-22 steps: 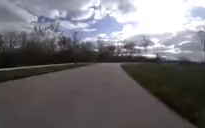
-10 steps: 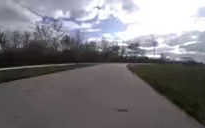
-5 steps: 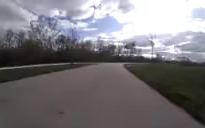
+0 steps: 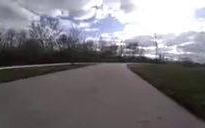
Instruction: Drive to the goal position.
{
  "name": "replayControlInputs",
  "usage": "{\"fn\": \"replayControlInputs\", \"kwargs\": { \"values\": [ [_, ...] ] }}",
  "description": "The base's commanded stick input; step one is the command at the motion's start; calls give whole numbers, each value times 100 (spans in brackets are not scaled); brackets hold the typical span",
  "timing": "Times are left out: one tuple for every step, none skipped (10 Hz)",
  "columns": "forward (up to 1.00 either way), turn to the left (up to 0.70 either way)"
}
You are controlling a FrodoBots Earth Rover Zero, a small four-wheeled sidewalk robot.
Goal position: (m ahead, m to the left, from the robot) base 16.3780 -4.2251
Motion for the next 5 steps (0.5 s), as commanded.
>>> {"fn": "replayControlInputs", "kwargs": {
  "values": [
    [100, 0],
    [100, 0],
    [100, -8],
    [100, -35],
    [100, -39]
  ]
}}
